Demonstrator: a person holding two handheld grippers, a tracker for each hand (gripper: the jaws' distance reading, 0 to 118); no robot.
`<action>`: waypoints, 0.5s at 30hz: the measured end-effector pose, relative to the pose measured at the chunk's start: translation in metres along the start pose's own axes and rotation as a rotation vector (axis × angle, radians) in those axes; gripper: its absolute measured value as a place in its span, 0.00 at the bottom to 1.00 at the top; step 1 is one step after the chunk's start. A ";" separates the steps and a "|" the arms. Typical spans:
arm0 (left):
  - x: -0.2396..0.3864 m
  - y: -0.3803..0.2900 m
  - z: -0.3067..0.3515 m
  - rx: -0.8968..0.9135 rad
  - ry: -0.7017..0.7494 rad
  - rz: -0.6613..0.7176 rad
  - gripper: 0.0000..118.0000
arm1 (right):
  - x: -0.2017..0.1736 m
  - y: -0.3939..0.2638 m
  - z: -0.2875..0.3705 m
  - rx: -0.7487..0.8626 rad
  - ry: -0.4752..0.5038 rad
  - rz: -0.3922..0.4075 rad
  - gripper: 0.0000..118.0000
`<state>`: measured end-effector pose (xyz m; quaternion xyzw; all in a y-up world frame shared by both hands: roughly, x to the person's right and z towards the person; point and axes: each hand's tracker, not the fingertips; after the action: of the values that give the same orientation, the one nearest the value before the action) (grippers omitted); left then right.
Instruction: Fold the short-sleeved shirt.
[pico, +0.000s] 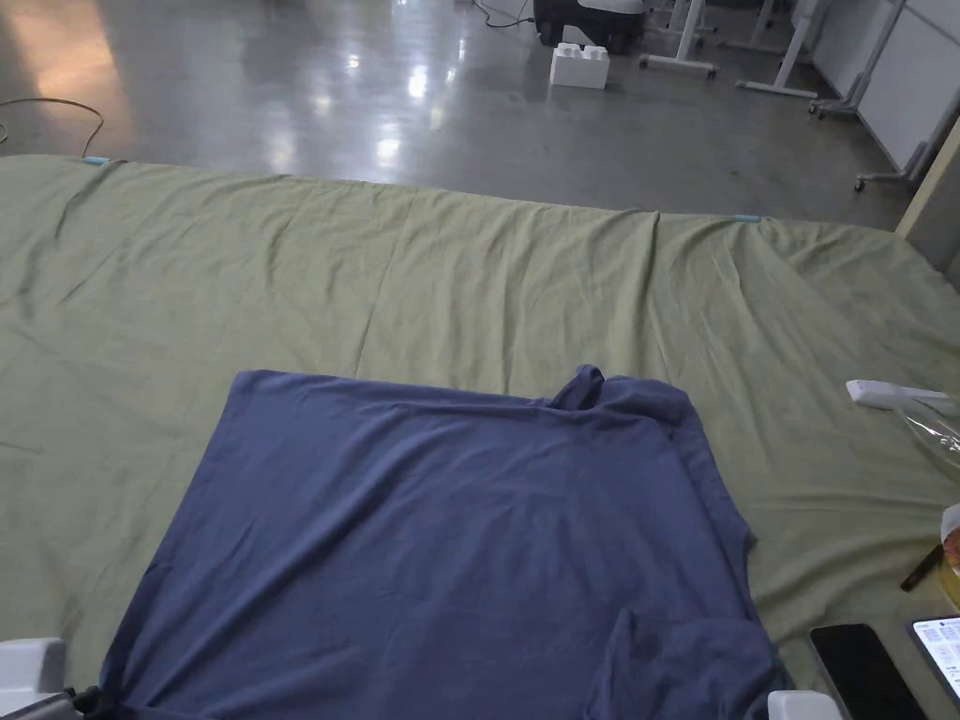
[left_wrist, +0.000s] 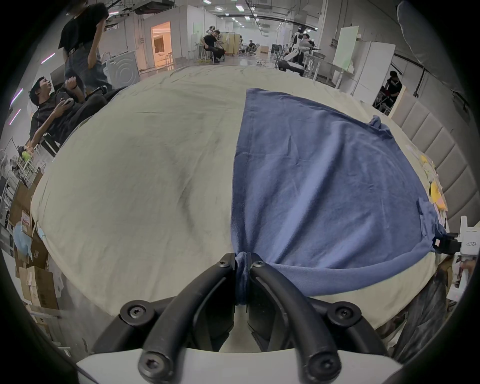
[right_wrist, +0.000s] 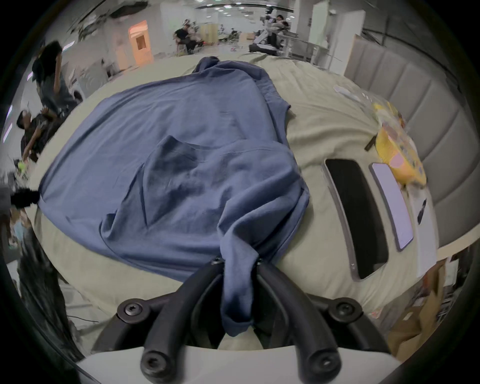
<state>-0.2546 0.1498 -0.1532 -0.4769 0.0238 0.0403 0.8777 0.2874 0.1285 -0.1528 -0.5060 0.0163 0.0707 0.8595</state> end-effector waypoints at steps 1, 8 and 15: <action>0.000 0.000 0.002 0.009 0.000 0.000 0.06 | -0.002 0.001 0.004 -0.001 -0.010 -0.006 0.09; -0.002 0.018 0.017 0.116 -0.037 0.033 0.06 | -0.009 0.026 0.032 0.077 -0.040 0.003 0.09; 0.001 0.061 0.008 0.175 -0.053 0.056 0.06 | -0.004 0.070 0.039 0.124 -0.025 -0.032 0.09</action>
<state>-0.2593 0.1899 -0.1997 -0.3961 0.0175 0.0753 0.9149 0.2723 0.1952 -0.1938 -0.4509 0.0017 0.0620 0.8904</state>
